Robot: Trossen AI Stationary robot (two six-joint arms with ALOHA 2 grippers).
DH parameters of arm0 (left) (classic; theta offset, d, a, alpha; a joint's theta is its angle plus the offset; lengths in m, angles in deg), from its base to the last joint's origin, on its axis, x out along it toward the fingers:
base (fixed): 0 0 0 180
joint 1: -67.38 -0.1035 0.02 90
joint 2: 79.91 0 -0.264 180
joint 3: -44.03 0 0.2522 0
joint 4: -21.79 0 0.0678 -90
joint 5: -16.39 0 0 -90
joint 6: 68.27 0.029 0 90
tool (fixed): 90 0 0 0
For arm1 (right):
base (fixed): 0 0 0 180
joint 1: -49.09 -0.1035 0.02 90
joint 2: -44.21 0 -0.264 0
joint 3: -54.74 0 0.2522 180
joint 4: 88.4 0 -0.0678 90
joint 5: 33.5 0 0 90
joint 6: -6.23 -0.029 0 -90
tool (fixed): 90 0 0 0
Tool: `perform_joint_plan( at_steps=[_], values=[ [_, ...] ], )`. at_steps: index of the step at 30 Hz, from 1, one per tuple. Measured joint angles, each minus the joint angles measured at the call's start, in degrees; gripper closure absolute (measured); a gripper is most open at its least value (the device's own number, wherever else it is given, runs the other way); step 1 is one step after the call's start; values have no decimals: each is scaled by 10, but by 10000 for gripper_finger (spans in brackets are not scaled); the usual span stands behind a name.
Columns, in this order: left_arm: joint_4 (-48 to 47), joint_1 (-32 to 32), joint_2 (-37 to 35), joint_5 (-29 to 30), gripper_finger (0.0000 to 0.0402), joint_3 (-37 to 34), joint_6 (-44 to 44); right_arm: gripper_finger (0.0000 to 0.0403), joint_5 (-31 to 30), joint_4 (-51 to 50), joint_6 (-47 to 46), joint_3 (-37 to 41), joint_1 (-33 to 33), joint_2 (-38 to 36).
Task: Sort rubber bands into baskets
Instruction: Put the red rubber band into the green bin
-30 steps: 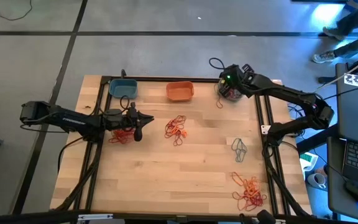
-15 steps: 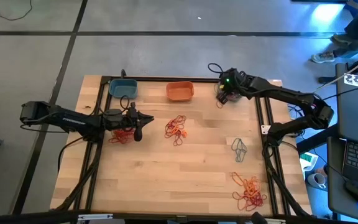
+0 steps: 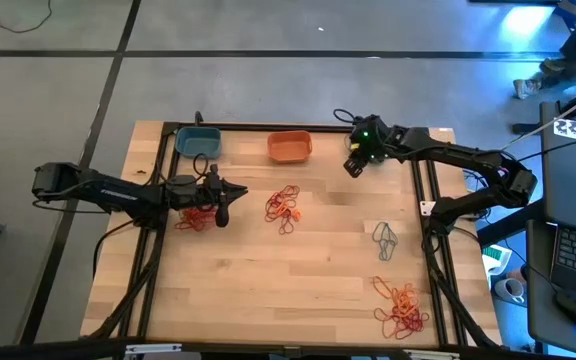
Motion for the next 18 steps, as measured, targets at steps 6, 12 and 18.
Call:
perform_joint_plan(
  at_steps=[6,12,18],
  values=[
    [0,0,0,0,357,0,0,215,23,9,0,8,-28,4],
    [0,0,0,0,357,0,0,222,-1,16,-10,8,-65,35],
    [0,0,0,0,356,0,-1,225,-51,18,-17,8,-83,65]
  ],
)
